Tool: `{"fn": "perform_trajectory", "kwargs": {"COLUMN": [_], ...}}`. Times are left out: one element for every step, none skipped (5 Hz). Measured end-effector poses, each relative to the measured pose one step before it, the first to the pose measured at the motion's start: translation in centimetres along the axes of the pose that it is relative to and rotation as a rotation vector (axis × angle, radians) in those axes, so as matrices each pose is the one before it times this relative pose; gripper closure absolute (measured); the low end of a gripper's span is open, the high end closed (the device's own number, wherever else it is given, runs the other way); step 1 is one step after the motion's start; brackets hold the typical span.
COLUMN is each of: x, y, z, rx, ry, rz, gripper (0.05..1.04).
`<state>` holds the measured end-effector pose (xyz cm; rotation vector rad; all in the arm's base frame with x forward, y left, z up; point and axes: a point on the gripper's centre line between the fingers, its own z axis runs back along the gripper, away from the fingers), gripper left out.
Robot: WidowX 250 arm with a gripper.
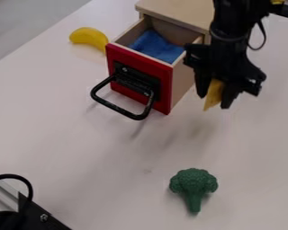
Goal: Removing the yellow object from the drawer and placing to the right side
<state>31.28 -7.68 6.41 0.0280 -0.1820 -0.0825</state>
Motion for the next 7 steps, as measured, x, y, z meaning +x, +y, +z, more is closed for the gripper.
{"fn": "perform_trajectory", "kwargs": {"x": [-0.851, -0.393, 0.706, 0.003, -0.992, -0.080, 0.307], "y": [-0.582, -0.195, 0.407, 0.179, 0.302, 0.087, -0.059], "z": [-3.201, -2.973, -0.370, 0.047, 0.444, 2.462, 2.434], "rx": [0.0273, 0.0105, 0.0091, -0.0043, -0.0173, -0.0125, -0.0281], "ry": [0.0515, 0.0375, -0.0144, 0.0007, 0.0309, 0.0185, -0.0052], "rz": [-0.0193, -0.0054, 0.0121, 0.0150, 0.0204, -0.0053, 0.0097], "gripper": [0.589, 0.592, 0.542, 0.246, 0.080, 0.085, 0.085]}}
